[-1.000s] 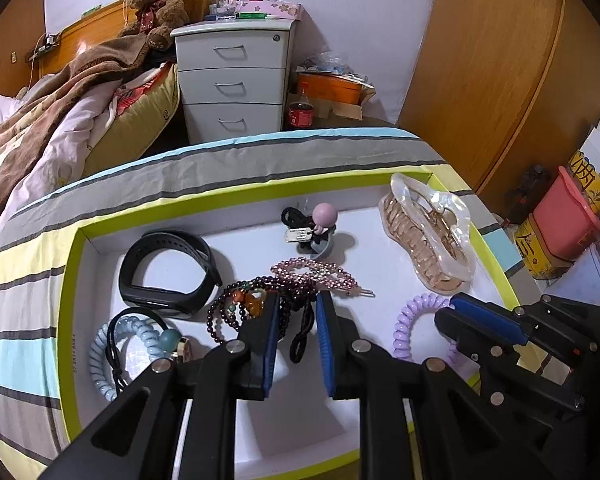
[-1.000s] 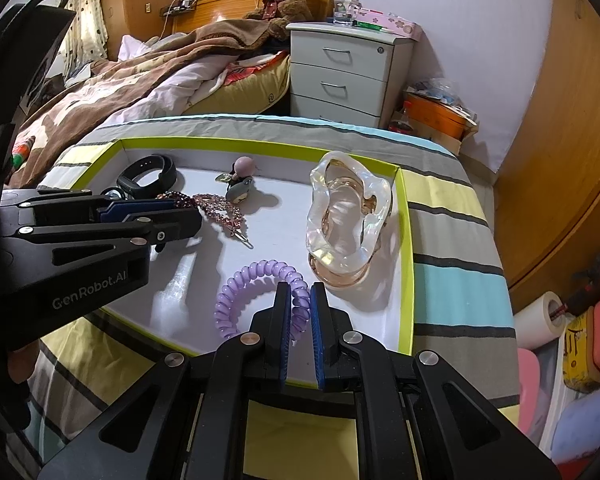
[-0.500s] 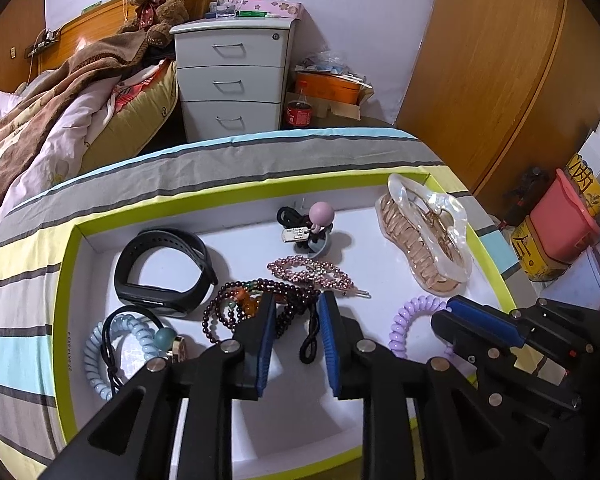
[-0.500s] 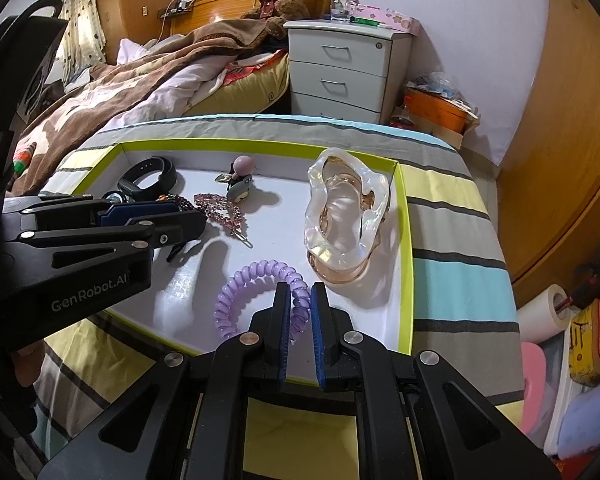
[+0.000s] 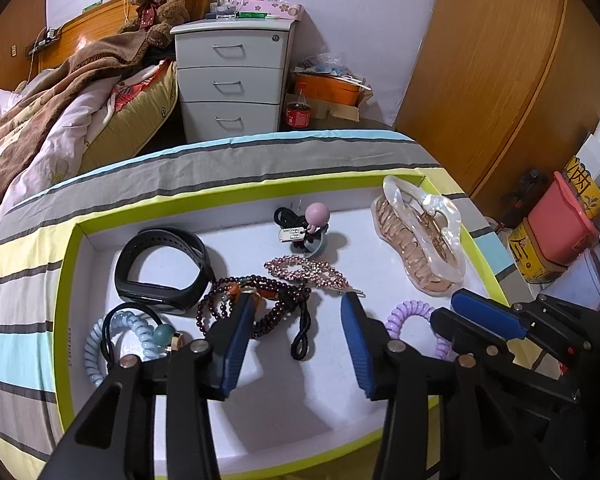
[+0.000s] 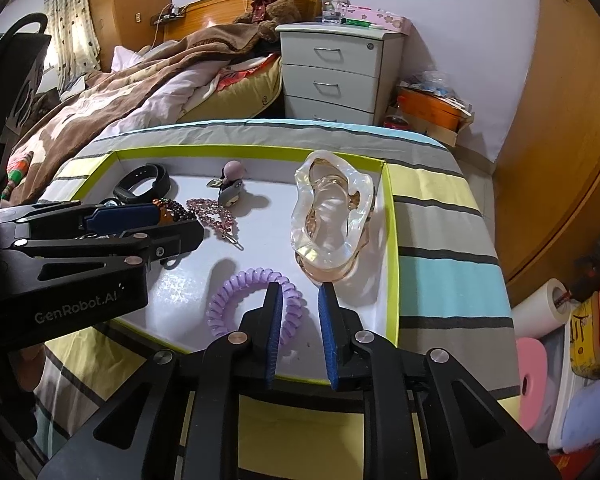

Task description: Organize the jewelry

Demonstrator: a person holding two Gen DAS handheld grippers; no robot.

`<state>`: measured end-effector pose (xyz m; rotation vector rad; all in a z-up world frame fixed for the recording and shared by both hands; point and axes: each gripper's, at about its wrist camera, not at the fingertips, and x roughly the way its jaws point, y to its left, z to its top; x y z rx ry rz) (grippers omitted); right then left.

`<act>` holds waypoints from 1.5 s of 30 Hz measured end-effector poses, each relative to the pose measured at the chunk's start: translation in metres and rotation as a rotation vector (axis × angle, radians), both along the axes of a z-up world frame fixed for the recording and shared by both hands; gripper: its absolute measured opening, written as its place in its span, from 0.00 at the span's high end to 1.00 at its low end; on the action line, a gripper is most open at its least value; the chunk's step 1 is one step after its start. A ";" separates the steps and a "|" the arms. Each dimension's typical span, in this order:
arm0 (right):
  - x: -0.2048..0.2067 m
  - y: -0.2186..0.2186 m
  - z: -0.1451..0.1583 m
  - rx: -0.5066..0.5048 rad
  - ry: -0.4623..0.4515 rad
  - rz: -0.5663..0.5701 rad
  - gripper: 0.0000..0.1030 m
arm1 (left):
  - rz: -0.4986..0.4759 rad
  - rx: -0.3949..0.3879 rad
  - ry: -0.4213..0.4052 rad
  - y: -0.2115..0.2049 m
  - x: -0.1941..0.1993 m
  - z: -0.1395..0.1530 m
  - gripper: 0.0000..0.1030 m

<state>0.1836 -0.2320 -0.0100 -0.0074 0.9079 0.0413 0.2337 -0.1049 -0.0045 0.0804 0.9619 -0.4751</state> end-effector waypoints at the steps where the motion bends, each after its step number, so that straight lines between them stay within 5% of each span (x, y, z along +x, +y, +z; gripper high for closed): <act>1: -0.001 0.000 0.000 0.001 -0.002 -0.002 0.82 | -0.001 0.000 0.000 0.000 0.000 0.001 0.52; 7: -0.004 -0.002 0.003 0.001 -0.012 -0.010 0.80 | 0.000 -0.003 -0.012 -0.001 -0.004 0.006 0.46; 11: -0.006 -0.004 0.005 0.008 -0.017 -0.020 0.59 | 0.008 -0.005 -0.029 0.000 -0.008 0.012 0.38; 20: -0.016 -0.005 0.013 0.019 -0.040 -0.029 0.59 | 0.067 -0.012 -0.066 0.015 -0.021 0.027 0.28; 45: -0.093 0.007 0.053 0.073 -0.193 -0.074 0.50 | 0.294 0.024 -0.247 0.062 -0.128 0.057 0.26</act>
